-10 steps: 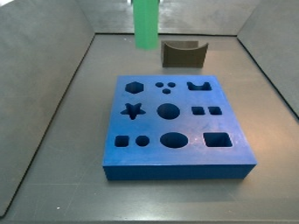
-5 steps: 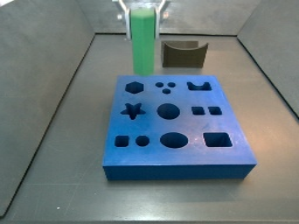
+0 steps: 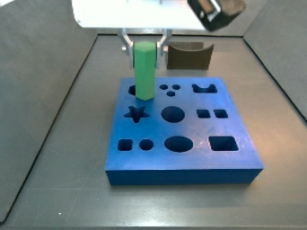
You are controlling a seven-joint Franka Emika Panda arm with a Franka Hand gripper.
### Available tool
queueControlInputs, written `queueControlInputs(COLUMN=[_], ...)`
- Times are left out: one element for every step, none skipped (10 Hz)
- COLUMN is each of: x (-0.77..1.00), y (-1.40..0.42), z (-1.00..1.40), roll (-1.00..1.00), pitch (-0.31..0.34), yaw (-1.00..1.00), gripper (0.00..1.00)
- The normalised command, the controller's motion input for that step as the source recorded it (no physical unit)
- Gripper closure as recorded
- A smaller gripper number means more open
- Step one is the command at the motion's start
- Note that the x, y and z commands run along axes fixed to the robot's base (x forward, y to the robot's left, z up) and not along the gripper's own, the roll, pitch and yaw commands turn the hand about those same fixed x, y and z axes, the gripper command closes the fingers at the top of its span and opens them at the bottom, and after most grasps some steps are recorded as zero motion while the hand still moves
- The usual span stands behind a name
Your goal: Insert the hexagon object.
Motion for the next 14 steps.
queueControlInputs(x=[0.0,0.0,-0.1,-0.29,-0.25,-0.29,-0.26,0.0,0.13,0.22,0.27,0.32,0.03,0.0], y=[0.0,0.03,0.1,0.16,0.22,0.24,0.17,0.05,0.0,0.0,0.0,0.0,-0.05,-0.04], z=[0.0,-0.02,-0.27,-0.47,-0.44,-0.37,-0.38,-0.38,-0.45,-0.52,-0.57,-0.52,-0.43,-0.41], roll=[0.0,0.01,0.18,0.19,0.17,0.14,0.16,0.08,0.03,0.02,0.02,0.0,0.0,0.0], pitch=[0.004,0.0,0.0,-0.019,-0.004,-0.006,-0.007,-0.01,-0.039,-0.069,-0.079,-0.074,-0.083,-0.09], yaw=[0.0,0.0,0.0,-0.03,-0.02,-0.04,-0.02,0.0,0.0,0.0,0.0,0.0,0.0,0.0], gripper=[1.0,1.0,1.0,1.0,1.0,1.0,1.0,1.0,1.0,1.0,1.0,1.0,1.0,1.0])
